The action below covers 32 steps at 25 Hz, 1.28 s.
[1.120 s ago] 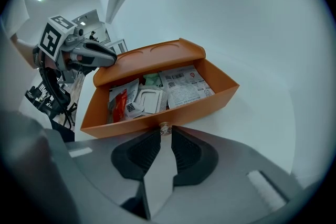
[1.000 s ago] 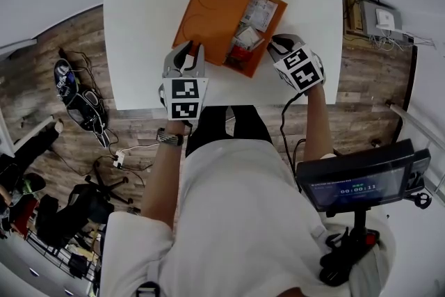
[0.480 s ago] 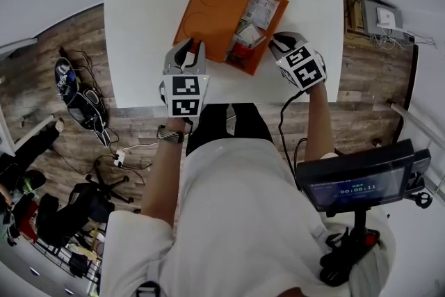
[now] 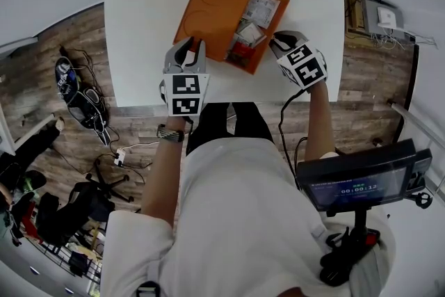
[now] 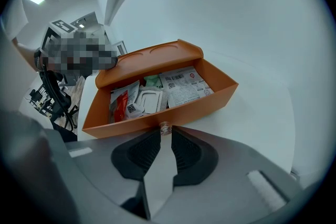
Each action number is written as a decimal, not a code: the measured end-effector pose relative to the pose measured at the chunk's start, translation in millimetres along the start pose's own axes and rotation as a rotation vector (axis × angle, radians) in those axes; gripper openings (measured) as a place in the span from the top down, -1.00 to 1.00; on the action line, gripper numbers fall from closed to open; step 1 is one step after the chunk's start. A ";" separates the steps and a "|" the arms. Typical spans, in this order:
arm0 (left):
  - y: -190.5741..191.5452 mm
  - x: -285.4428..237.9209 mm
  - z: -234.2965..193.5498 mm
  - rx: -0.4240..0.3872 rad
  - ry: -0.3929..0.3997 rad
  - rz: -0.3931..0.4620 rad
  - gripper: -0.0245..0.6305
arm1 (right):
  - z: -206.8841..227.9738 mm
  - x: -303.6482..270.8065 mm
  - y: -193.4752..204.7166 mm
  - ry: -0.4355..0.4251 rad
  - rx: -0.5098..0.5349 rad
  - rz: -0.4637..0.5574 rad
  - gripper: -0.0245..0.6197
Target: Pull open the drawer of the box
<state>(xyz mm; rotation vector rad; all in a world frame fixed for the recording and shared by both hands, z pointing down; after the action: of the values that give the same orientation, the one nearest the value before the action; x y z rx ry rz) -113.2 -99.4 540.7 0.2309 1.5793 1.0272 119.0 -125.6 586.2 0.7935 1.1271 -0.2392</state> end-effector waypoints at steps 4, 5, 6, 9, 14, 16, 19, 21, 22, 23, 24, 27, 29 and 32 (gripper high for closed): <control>0.4 0.1 -0.4 0.002 -0.002 0.001 0.70 | -0.2 -0.7 -0.2 -0.002 -0.007 -0.004 0.71; 0.5 0.1 -0.4 0.002 -0.002 0.001 0.70 | -0.3 -0.9 -0.2 -0.003 -0.008 -0.004 0.71; 0.6 0.2 -0.4 0.002 -0.002 0.001 0.70 | -0.1 -1.0 -0.1 -0.003 -0.009 -0.003 0.71; 0.7 0.1 -0.1 0.002 -0.002 0.002 0.70 | 3.5 0.8 1.1 0.012 -0.012 0.000 0.71; 1.4 0.4 -1.4 0.002 -0.004 0.003 0.70 | 7.1 2.7 1.8 0.021 -0.019 0.002 0.71; 1.5 0.4 -1.0 0.002 -0.004 0.003 0.70 | 6.9 2.6 2.4 0.021 -0.020 0.001 0.71; 1.4 0.8 -1.1 0.001 -0.005 0.002 0.70 | 5.4 3.3 9.0 0.013 -0.033 -0.009 0.71; 1.6 1.1 -1.1 0.001 -0.006 0.002 0.70 | 3.6 4.5 14.8 0.003 -0.051 -0.007 0.71; 1.7 1.1 -1.2 0.001 -0.007 0.003 0.70 | 2.9 5.2 16.6 -0.001 -0.060 -0.002 0.71; 1.8 1.1 -1.4 0.001 -0.008 0.003 0.70 | 2.5 5.5 17.4 -0.003 -0.067 0.003 0.71; 1.8 1.0 -1.9 0.001 -0.009 0.002 0.70 | 2.3 5.5 17.4 -0.002 -0.069 0.005 0.71; 1.2 0.6 -3.3 0.001 -0.011 0.000 0.70 | 2.8 4.7 15.4 0.002 -0.060 0.001 0.71; 0.8 0.3 -4.0 0.002 -0.011 0.001 0.70 | 3.1 4.4 14.4 -0.001 -0.057 0.002 0.71; 0.4 -0.5 -4.8 0.003 -0.011 0.002 0.70 | 4.3 3.7 14.0 0.003 -0.057 0.002 0.71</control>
<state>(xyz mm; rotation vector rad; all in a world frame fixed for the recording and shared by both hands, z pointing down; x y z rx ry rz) -117.4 -101.8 541.0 0.2402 1.5714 1.0236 131.4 -117.8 590.1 0.7449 1.1309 -0.2035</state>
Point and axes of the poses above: the fingertips, and each gripper's own axes: x backward along the fingers, z to its right, y out of its underside, the point moved 5 cm from there along x, backward along the fingers, and after that the axes turned 8 degrees about -x, right-handed, at the moved point
